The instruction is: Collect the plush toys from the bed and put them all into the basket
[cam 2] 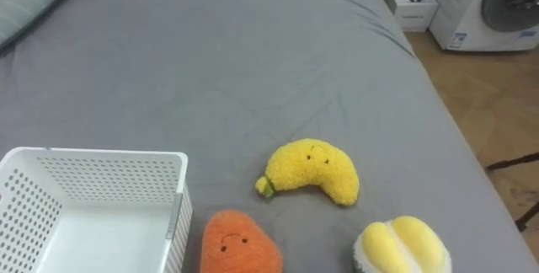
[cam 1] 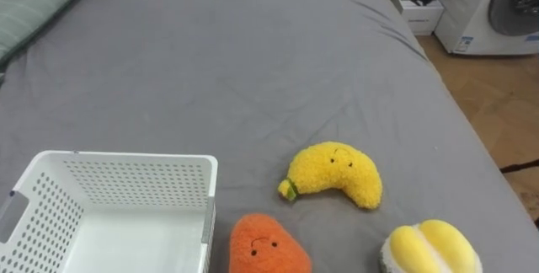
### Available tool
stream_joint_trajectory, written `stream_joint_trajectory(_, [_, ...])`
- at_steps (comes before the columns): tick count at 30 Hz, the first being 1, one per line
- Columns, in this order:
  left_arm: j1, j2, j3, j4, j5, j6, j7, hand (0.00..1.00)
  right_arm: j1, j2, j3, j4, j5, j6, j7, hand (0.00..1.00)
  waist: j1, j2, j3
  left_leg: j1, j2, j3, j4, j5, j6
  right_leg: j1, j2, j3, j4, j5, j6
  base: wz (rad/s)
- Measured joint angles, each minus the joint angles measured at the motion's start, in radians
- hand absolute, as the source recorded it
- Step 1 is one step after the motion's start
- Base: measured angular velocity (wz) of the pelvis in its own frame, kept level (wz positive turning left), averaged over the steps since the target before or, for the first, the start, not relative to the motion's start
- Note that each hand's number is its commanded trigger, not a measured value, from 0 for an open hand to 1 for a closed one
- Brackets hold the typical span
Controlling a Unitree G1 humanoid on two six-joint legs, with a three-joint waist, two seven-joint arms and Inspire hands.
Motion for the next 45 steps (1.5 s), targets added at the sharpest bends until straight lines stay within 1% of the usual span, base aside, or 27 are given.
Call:
stream_joint_trajectory(6, [0.003,0.000,0.004,0.000,-0.003,0.000,0.000,0.00,-0.003,0.001,-0.016,0.005,0.087,-0.003,-0.017,0.00,0.000,-0.010,-0.0013,-0.001,0.000,0.000,-0.003,0.000,0.000,0.000,0.000,0.001,-0.001,-0.001,0.000,0.00])
stream_joint_trajectory(9, [0.003,0.000,0.014,0.000,-0.011,-0.003,0.000,0.00,0.005,0.002,-0.053,0.012,0.162,-0.018,-0.044,0.00,-0.007,-0.014,-0.0007,0.000,0.000,0.000,-0.003,0.000,0.000,0.001,0.001,0.001,-0.003,-0.001,0.000,0.00])
stream_joint_trajectory(11, [0.004,0.001,0.020,0.000,-0.012,-0.003,0.000,0.00,0.023,0.001,-0.091,0.014,0.251,-0.023,-0.063,0.00,-0.011,-0.018,-0.0019,0.003,0.000,-0.003,-0.002,0.000,0.000,0.010,0.002,0.000,-0.018,0.003,0.001,0.03])
stream_joint_trajectory(15, [0.006,0.002,0.064,-0.001,-0.011,-0.002,0.001,0.00,0.055,0.000,-0.164,0.011,0.355,-0.025,-0.097,0.00,-0.014,-0.025,-0.0010,0.004,0.001,-0.002,-0.003,0.000,-0.001,0.010,0.003,0.001,-0.017,0.002,0.001,0.00])
stream_joint_trajectory(16, [0.008,0.005,0.075,-0.002,-0.011,-0.002,0.001,0.00,0.062,-0.001,-0.184,0.003,0.378,-0.022,-0.110,0.00,-0.019,-0.028,-0.0008,0.003,0.001,-0.002,-0.003,0.000,-0.001,0.009,0.003,0.001,-0.016,0.002,0.001,0.00])
stream_joint_trajectory(18, [0.014,0.015,0.076,-0.002,-0.008,-0.001,0.001,0.00,0.057,-0.005,-0.211,-0.004,0.405,-0.021,-0.126,0.00,-0.033,-0.035,-0.0017,0.003,0.001,-0.002,-0.009,0.000,-0.001,0.009,0.003,0.001,-0.016,0.002,0.001,-0.02])
stream_joint_trajectory(19, [0.014,0.022,0.081,-0.002,-0.004,-0.001,0.000,0.00,0.053,-0.011,-0.239,-0.009,0.426,-0.022,-0.132,0.00,-0.036,-0.039,-0.0024,0.004,0.001,0.000,-0.011,0.000,-0.001,0.009,0.003,0.005,-0.015,0.002,0.001,-0.04])
stream_joint_trajectory(21, [0.014,0.034,0.089,-0.002,-0.003,-0.002,-0.004,0.00,0.052,-0.024,-0.248,-0.024,0.458,-0.026,-0.146,0.00,-0.036,-0.047,-0.0018,0.005,0.001,0.002,-0.011,0.000,-0.001,0.009,0.004,0.006,-0.015,0.003,0.000,-0.02])
stream_joint_trajectory(23, [0.025,0.043,0.097,-0.001,-0.003,-0.016,-0.004,0.00,0.049,-0.043,-0.254,-0.064,0.485,-0.043,-0.168,0.00,-0.036,-0.055,-0.0007,0.005,0.001,0.002,-0.010,0.000,-0.001,0.009,0.004,0.006,-0.015,0.005,0.000,0.00])
stream_joint_trajectory(24, [0.027,0.046,0.097,-0.001,-0.004,-0.019,-0.004,0.00,0.048,-0.046,-0.264,-0.081,0.484,-0.044,-0.174,0.00,-0.037,-0.057,-0.0010,0.004,0.001,0.002,-0.010,0.000,-0.001,0.008,0.003,0.005,-0.016,0.005,0.000,0.00])
stream_joint_trajectory(26, [0.029,0.058,0.097,-0.001,-0.004,-0.026,-0.004,0.00,0.045,-0.057,-0.293,-0.164,0.481,-0.052,-0.198,0.00,-0.039,-0.062,-0.0017,0.001,0.001,0.002,-0.010,0.000,-0.001,0.004,0.003,0.004,-0.016,0.005,0.000,0.00])
stream_joint_trajectory(29, [0.028,0.058,0.097,-0.001,-0.003,-0.031,-0.004,0.00,0.031,-0.073,-0.317,-0.253,0.462,-0.073,-0.208,0.00,-0.041,-0.063,-0.0020,-0.004,0.001,0.004,-0.009,0.001,-0.001,-0.004,0.003,0.003,-0.017,0.006,0.000,0.00])
stream_joint_trajectory(30, [0.028,0.058,0.097,-0.001,-0.003,-0.032,-0.004,0.00,0.033,-0.073,-0.316,-0.281,0.457,-0.074,-0.214,0.00,-0.041,-0.064,-0.0028,-0.008,0.001,0.004,-0.008,0.001,-0.001,-0.007,0.003,0.002,-0.017,0.006,0.000,0.00])
stream_joint_trajectory(31, [0.028,0.058,0.097,-0.001,-0.002,-0.037,-0.004,0.00,0.033,-0.073,-0.316,-0.337,0.451,-0.076,-0.217,0.00,-0.041,-0.068,-0.0051,-0.017,0.001,0.005,-0.006,0.004,-0.001,-0.017,0.003,0.002,-0.015,0.007,-0.001,0.00])
stream_joint_trajectory(32, [0.027,0.058,0.098,-0.002,-0.002,-0.040,-0.004,0.00,0.033,-0.073,-0.315,-0.364,0.449,-0.077,-0.219,0.00,-0.040,-0.068,-0.0057,-0.021,0.001,0.005,-0.006,0.004,-0.002,-0.021,0.003,0.002,-0.015,0.007,-0.001,0.00])
stream_joint_trajectory(34, [0.025,0.058,0.098,-0.003,-0.003,-0.047,0.000,0.00,0.035,-0.071,-0.314,-0.476,0.433,-0.077,-0.224,0.00,-0.037,-0.067,-0.0091,-0.031,0.002,0.009,-0.005,0.004,-0.002,-0.034,0.004,0.002,-0.012,0.008,-0.002,-0.03])
stream_joint_trajectory(35, [0.025,0.058,0.097,-0.003,-0.002,-0.047,0.000,0.00,0.034,-0.070,-0.309,-0.536,0.414,-0.078,-0.223,0.00,-0.033,-0.066,-0.0072,-0.033,0.004,0.015,-0.006,0.004,-0.002,-0.037,0.005,0.002,-0.012,0.009,-0.003,-0.08])
stream_joint_trajectory(38, [0.023,0.060,0.096,-0.003,-0.002,-0.047,0.002,0.00,0.009,-0.072,-0.272,-0.596,0.396,-0.097,-0.222,0.00,-0.031,-0.072,-0.0056,-0.033,0.009,0.026,-0.011,0.005,-0.003,-0.037,0.007,0.002,-0.012,0.015,-0.006,-0.04])
stream_joint_trajectory(39, [0.024,0.060,0.096,-0.003,-0.002,-0.047,0.002,0.00,0.003,-0.072,-0.263,-0.600,0.395,-0.096,-0.221,0.00,-0.029,-0.075,-0.0063,-0.033,0.010,0.026,-0.012,0.005,-0.003,-0.038,0.007,0.003,-0.012,0.015,-0.006,0.00])
stream_joint_trajectory(40, [0.025,0.060,0.096,-0.003,-0.002,-0.047,0.002,0.00,-0.002,-0.072,-0.247,-0.614,0.390,-0.096,-0.221,0.00,-0.025,-0.076,-0.0040,-0.033,0.010,0.027,-0.012,0.005,-0.004,-0.038,0.008,0.004,-0.013,0.015,-0.006,0.00])
stream_joint_trajectory(41, [0.025,0.060,0.094,-0.007,-0.002,-0.047,0.004,0.00,-0.002,-0.071,-0.231,-0.639,0.383,-0.095,-0.220,0.00,-0.023,-0.079,-0.0040,-0.033,0.010,0.027,-0.012,0.005,-0.004,-0.038,0.008,0.005,-0.013,0.016,-0.006,0.00])
stream_joint_trajectory(43, [0.024,0.058,0.090,-0.013,-0.003,-0.048,0.016,0.00,-0.002,-0.071,-0.210,-0.682,0.383,-0.096,-0.221,0.00,-0.019,-0.076,-0.0022,-0.035,0.010,0.026,-0.012,0.005,-0.004,-0.039,0.008,0.004,-0.013,0.017,-0.006,0.00])
stream_joint_trajectory(45, [0.027,0.058,0.082,-0.015,-0.003,-0.049,0.024,0.00,-0.002,-0.070,-0.192,-0.718,0.378,-0.096,-0.222,0.00,-0.015,-0.075,-0.0020,-0.036,0.010,0.026,-0.012,0.005,-0.004,-0.039,0.008,0.005,-0.013,0.017,-0.006,0.00])
